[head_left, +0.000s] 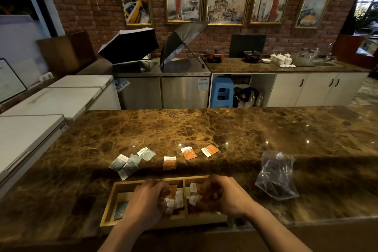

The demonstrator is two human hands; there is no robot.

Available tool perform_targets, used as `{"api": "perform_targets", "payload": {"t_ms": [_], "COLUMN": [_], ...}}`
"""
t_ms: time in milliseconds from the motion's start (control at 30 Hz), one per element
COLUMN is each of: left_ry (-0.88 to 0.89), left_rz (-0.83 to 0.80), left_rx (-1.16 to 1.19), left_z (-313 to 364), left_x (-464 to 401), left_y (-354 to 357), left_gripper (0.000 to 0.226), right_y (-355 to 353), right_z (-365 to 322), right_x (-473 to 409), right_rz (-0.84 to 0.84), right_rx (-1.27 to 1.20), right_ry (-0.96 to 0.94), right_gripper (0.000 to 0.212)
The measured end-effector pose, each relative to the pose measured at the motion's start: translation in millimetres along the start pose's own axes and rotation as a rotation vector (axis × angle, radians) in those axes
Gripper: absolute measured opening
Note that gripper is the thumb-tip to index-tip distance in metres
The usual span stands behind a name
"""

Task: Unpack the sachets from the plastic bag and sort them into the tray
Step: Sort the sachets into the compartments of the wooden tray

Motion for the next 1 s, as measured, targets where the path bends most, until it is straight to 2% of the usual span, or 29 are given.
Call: {"api": "perform_targets", "payload": {"t_ms": [167,267,400,533,600,667,733,833,1000], "left_ry": [0.035,0.063,0.081,0.111,0.104,0.082,0.044,-0.04,-0.155], "left_rz": [0.013,-0.037,-0.076,-0.024,0.036,0.101,0.106,0.018,-0.144], "left_rx": [-0.007,-0.035,-0.062,-0.045,-0.003,0.052,0.077,0.048,-0.021], "left_z": [0,2,-2,3,5,6,6,4,-5], "left_x": [-3,-4,-6,-14,-24,-40,-60,-91,-119], "left_y": [-2,0,1,-6,-12,-19,-23,-19,7], "left_gripper": [0.045,0.048,0.051,0.029,0.013,0.009,0.013,0.029,0.05], "right_y": [-4,3,9,-4,-13,-23,-32,-38,-24], "right_z": [-5,-16,-23,-24,-17,-8,0,13,26], "right_x": [-1,-4,-8,-23,-37,-52,-66,-85,-109], "right_rz": [0.09,0.005,-0.068,0.034,0.089,0.11,0.125,0.126,-0.056], "right_rx": [0.162,0.223,0.217,0.285,0.255,0.206,0.222,0.281,0.324], "right_ry": [-0.005,-0.064,-0.026,0.006,0.057,0.123,0.18,0.246,0.298], "right_gripper": [0.042,0.034,0.029,0.026,0.024,0.022,0.023,0.029,0.04]}}
Point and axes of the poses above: each hand's wrist, its own x-axis away from the middle knuckle, its own y-axis out of the palm, z = x × y, the point moved 3 cm from there along -x, towards the middle knuckle, and after that the axes turned 11 degrees about x, right-handed, at the moved point
